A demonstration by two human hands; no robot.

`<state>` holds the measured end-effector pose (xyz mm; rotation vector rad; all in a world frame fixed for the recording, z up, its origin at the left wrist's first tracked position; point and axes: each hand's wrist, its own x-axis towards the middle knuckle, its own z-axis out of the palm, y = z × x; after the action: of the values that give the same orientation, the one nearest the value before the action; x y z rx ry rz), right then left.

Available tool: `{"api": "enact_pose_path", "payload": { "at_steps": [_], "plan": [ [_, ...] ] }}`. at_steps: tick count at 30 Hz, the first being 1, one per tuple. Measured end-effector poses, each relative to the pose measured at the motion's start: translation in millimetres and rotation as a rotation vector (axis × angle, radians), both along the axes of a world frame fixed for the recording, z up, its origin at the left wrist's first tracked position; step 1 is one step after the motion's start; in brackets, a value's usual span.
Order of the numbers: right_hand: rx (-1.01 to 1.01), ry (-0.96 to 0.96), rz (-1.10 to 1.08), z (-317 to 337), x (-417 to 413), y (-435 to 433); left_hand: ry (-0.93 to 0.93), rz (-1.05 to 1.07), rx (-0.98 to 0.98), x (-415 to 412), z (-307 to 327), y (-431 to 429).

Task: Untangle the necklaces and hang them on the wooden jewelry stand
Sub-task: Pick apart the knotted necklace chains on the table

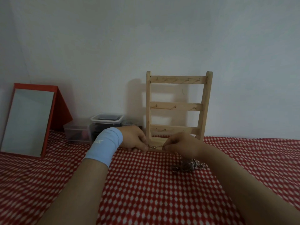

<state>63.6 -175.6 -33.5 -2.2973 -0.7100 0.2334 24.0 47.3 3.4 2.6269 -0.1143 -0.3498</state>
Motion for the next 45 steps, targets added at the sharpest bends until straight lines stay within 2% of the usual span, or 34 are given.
{"api": "enact_pose_path", "payload": {
  "at_steps": [5,11,15,19,23,26,29,37,39,43,45],
  "plan": [
    [-0.033,0.029,0.033,0.7,-3.6,1.0,-0.078,-0.026,-0.049,-1.4,1.0,-2.1],
    [0.213,0.173,0.092,1.3,-12.7,7.6,-0.14,-0.042,-0.178,-3.6,2.5,-7.8],
    [0.501,0.349,0.09,0.3,-10.4,7.9,-0.183,-0.01,-0.248,-5.8,4.2,-11.2],
    [0.533,0.402,0.065,4.1,-10.5,7.2,-0.143,0.003,-0.344,-9.3,6.3,-11.2],
    [0.442,0.313,0.089,5.6,-13.1,4.7,-0.136,-0.006,-0.385,-11.1,7.3,-18.0],
    [0.456,0.288,0.066,7.1,-15.4,4.6,-0.176,0.014,-0.426,-9.8,7.5,-18.5],
    [0.477,0.249,0.0,7.4,-15.3,5.7,-0.219,0.02,-0.363,-7.7,6.5,-14.1],
    [0.37,0.024,-0.069,0.3,-13.4,12.1,-0.015,-0.033,-0.107,-14.9,9.4,-12.7],
    [0.351,0.012,-0.05,-2.1,-11.9,13.4,-0.051,-0.034,-0.076,-13.9,8.9,-13.8],
    [0.412,0.062,-0.027,1.5,-12.8,12.3,-0.144,-0.044,-0.332,-11.7,5.2,-21.8],
    [0.445,0.074,-0.025,4.8,-14.8,11.7,-0.173,-0.053,-0.4,-9.9,2.0,-24.4]
  ]
}}
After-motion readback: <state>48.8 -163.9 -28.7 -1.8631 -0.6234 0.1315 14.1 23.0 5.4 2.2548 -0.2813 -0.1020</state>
